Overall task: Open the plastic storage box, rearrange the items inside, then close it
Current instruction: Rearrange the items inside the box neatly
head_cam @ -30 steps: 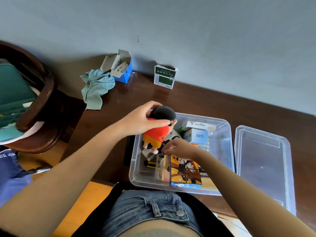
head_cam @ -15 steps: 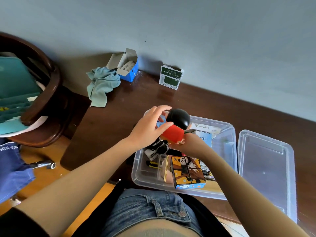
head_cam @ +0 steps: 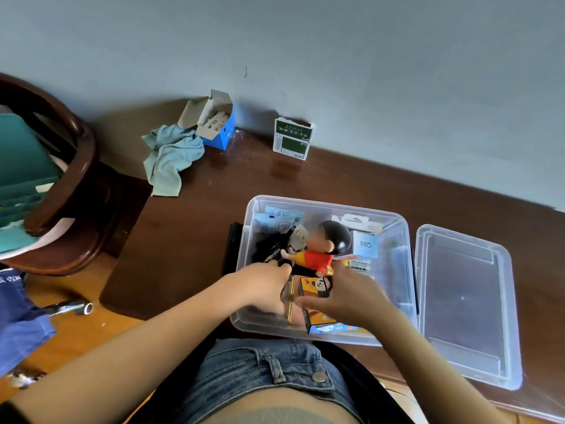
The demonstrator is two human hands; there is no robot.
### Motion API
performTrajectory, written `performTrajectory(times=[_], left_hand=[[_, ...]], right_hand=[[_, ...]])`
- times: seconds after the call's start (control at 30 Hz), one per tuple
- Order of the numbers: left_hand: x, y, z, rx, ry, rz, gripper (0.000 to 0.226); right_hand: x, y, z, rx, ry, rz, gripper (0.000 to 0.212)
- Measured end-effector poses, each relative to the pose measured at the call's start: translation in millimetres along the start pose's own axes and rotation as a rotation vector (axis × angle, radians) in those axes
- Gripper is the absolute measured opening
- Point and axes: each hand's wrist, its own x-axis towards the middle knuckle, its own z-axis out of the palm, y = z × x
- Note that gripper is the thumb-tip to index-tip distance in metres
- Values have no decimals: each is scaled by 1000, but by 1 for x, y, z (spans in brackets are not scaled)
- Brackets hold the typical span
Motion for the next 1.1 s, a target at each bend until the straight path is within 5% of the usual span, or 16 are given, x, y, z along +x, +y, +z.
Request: performTrajectory(times=[0.17, 0.33, 0.53, 0.73, 0.83, 1.1], left_hand=[[11, 10, 15, 193, 149, 100, 61], [19, 18, 18, 193, 136, 55, 74], [23, 28, 25, 271, 277, 52, 82], [22, 22, 17, 319, 245, 257, 86], [20, 20, 11, 404, 218, 295, 81], [25, 13, 9, 359, 178, 260, 84]], right_hand=[[7, -6, 1, 52, -95, 15, 62], [5, 28, -15, 417, -192, 31, 29], [10, 75, -24, 535, -264, 82, 31], [16, 64, -23, 394, -473, -3, 52], [20, 57, -23, 266, -495, -28, 42], [24, 65, -17, 415, -481, 10, 28]])
